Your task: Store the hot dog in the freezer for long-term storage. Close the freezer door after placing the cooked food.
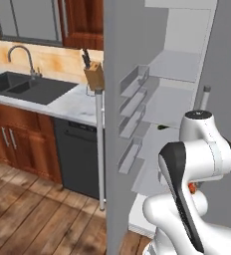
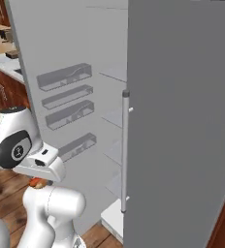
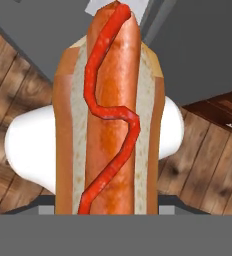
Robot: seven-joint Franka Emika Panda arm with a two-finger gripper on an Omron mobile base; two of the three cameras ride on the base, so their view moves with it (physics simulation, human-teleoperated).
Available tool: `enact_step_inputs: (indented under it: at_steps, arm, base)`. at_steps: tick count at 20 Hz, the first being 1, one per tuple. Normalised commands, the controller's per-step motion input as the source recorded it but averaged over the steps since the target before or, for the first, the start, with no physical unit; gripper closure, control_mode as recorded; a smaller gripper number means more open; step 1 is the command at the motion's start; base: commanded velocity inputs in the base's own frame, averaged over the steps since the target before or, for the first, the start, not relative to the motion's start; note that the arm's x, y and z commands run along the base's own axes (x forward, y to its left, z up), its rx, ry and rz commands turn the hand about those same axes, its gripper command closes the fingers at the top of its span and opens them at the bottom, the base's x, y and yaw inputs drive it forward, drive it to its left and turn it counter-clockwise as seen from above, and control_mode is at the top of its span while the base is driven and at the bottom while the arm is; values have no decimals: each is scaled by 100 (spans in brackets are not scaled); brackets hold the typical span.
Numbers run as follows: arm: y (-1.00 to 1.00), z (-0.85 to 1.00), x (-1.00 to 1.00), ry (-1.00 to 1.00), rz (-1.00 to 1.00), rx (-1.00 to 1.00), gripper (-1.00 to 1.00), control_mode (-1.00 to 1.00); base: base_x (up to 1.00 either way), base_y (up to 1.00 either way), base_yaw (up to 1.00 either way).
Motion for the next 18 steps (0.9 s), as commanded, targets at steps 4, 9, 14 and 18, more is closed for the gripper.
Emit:
enact_step_inputs:
  at_steps: [4,9,14,18]
  arm:
    - [0,0,0,0,0,0,100,100]
    - [0,0,0,0,0,0,100,100]
    - [0,0,0,0,0,0,100,100]
    - [0,0,0,0,0,0,100,100]
  base:
    - [26,-22,25]
    - [15,-21,24]
    - [11,-39,21]
    - [3,-58,10]
